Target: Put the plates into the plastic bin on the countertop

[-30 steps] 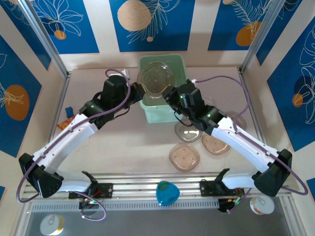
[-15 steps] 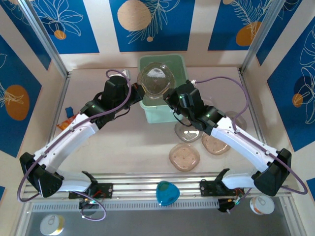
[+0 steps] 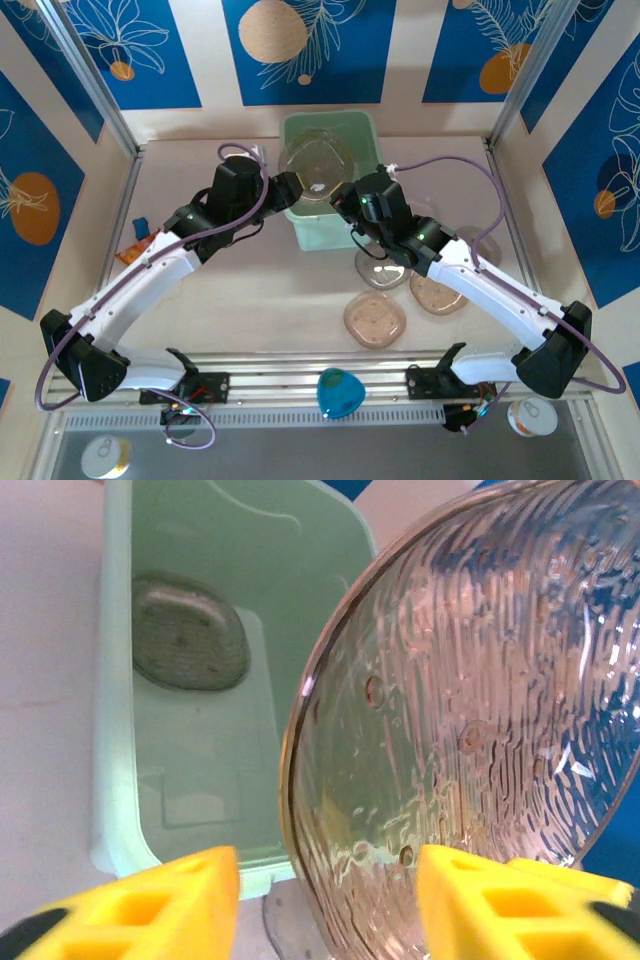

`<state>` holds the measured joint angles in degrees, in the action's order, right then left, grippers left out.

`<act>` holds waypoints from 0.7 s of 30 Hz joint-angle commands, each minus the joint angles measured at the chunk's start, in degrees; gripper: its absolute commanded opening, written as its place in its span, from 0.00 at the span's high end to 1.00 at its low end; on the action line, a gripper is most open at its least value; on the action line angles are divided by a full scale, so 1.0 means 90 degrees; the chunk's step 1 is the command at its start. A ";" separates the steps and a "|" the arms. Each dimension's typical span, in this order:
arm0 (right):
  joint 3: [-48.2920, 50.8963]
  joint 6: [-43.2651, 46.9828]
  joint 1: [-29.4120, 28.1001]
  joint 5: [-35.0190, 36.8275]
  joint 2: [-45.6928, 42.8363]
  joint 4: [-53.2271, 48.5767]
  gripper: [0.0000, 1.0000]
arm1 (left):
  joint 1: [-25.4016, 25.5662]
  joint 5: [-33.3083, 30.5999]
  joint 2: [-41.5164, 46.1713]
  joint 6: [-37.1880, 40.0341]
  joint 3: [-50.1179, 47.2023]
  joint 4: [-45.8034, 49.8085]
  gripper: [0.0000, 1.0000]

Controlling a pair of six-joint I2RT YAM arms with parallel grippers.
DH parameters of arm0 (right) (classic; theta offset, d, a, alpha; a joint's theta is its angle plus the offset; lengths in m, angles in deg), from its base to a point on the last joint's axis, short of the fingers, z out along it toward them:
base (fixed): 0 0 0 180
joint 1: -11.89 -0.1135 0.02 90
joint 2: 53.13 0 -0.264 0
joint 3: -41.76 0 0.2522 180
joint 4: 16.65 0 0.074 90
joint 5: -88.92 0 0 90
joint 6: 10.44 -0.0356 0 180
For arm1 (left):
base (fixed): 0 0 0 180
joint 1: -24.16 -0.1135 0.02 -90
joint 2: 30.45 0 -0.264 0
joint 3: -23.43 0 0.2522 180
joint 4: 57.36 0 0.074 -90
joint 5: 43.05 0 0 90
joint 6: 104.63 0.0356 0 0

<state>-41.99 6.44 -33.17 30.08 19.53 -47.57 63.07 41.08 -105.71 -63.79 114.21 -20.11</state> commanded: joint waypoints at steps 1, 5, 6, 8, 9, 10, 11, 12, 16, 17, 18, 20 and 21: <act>-0.0113 0.0175 -0.0023 0.0344 0.0074 0.0169 1.00 | -0.0042 -0.0090 0.0067 0.0285 0.0142 0.0301 0.42; -0.0157 0.0195 0.0052 0.0376 0.0158 0.0208 1.00 | -0.0228 -0.0188 -0.0040 0.0609 0.0491 0.0691 0.24; -0.0178 0.0204 0.0089 0.0371 0.0189 0.0208 1.00 | -0.0300 -0.0188 -0.0062 0.0675 0.0540 0.0743 0.20; -0.0256 0.0224 0.0155 0.0367 0.0264 0.0154 1.00 | -0.0453 -0.0119 -0.0099 0.0775 0.0588 0.0789 0.15; -0.0320 0.0231 0.0195 0.0393 0.0322 0.0108 1.00 | -0.0565 -0.0048 -0.0112 0.0813 0.0598 0.0805 0.09; -0.0368 0.0217 0.0232 0.0405 0.0357 0.0047 1.00 | -0.0681 0.0048 -0.0128 0.0824 0.0610 0.0823 0.07; -0.0430 0.0177 0.0290 0.0415 0.0416 -0.0034 1.00 | -0.0841 0.0202 -0.0160 0.0848 0.0622 0.0835 0.05; -0.0499 0.0132 0.0347 0.0399 0.0472 -0.0119 1.00 | -0.0972 0.0322 -0.0187 0.0870 0.0623 0.0838 0.04; -0.0815 0.0024 0.0607 0.0260 0.0760 -0.0315 1.00 | -0.1530 0.0735 -0.0231 0.1039 0.0623 0.0887 0.01; -0.0898 -0.0023 0.0657 0.0240 0.0835 -0.0346 1.00 | -0.1658 0.0850 -0.0246 0.1095 0.0623 0.0895 0.01; -0.0979 -0.0072 0.0705 0.0230 0.0906 -0.0400 1.00 | -0.1761 0.0942 -0.0265 0.1163 0.0623 0.0896 0.01; -0.1203 -0.0214 0.0817 0.0230 0.1080 -0.0601 1.00 | -0.1986 0.1121 -0.0322 0.1377 0.0657 0.0955 0.01; -0.1299 -0.0262 0.0876 0.0223 0.1154 -0.0659 1.00 | -0.2076 0.1196 -0.0352 0.1456 0.0680 0.1009 0.01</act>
<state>-50.54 6.27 -26.33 31.30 28.47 -51.29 46.24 47.66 -108.16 -54.22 118.38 -12.66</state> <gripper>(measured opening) 0.063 0.992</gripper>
